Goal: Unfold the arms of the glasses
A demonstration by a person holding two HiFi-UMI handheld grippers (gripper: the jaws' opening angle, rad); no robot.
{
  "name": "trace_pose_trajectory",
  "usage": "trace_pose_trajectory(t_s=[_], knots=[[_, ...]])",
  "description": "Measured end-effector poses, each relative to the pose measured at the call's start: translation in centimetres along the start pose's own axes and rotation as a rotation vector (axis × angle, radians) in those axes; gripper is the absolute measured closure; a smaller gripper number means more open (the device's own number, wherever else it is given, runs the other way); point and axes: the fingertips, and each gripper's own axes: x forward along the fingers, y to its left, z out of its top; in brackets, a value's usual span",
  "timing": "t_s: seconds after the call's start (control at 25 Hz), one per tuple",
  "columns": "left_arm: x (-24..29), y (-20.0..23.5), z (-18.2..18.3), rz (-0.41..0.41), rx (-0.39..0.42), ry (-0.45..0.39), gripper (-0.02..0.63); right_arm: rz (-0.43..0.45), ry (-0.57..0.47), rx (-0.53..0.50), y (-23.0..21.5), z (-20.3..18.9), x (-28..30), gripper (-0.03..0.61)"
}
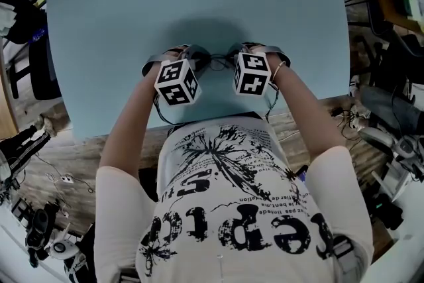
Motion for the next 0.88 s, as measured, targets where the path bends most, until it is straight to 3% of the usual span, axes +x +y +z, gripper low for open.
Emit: trace_pose_trajectory(t_s=[0.44,0.88], knots=[[-3.4,0.0,-0.7,0.037,-0.048,-0.081,0.583,-0.019,0.027,0.017,0.2,0.1,-0.2,0.545],[-6.5,-0.1,-2.5,0.047,-0.096,-0.102,0.588,-0.045,0.063,0.04,0.2,0.1,0.0,0.545]])
